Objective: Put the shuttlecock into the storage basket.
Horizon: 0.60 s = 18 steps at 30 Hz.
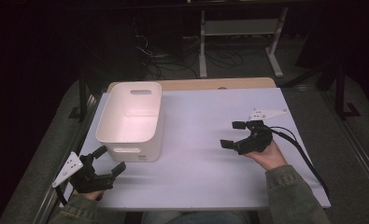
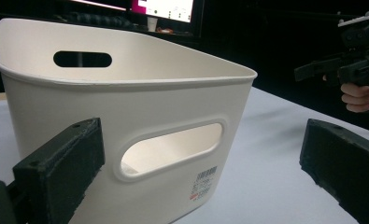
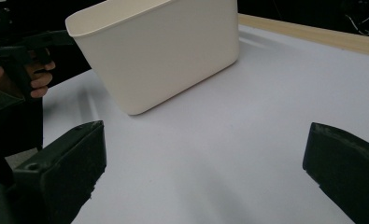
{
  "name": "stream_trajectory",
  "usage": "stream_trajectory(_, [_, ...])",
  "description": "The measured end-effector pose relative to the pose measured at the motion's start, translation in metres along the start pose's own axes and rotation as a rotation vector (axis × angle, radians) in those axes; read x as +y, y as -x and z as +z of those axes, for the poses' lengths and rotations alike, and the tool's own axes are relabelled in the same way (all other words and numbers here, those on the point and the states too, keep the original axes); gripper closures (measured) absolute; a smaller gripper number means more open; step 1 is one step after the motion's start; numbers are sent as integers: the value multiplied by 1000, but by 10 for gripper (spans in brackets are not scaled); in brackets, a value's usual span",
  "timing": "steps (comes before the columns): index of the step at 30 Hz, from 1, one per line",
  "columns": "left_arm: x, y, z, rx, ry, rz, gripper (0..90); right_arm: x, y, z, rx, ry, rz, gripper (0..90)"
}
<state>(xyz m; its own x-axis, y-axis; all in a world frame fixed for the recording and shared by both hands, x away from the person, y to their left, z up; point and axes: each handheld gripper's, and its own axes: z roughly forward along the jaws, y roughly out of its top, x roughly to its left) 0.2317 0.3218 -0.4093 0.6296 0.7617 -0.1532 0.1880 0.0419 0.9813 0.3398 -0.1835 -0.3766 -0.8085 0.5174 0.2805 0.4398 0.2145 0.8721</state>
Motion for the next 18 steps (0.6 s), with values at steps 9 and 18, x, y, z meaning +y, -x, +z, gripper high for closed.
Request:
stream_trajectory(9, [0,0,0,0,0,-2,0,-10,3,-13,-35,29,3,0])
stream_trajectory(18, [0,0,0,2,3,-9,0,-20,6,-26,-60,48,13,0])
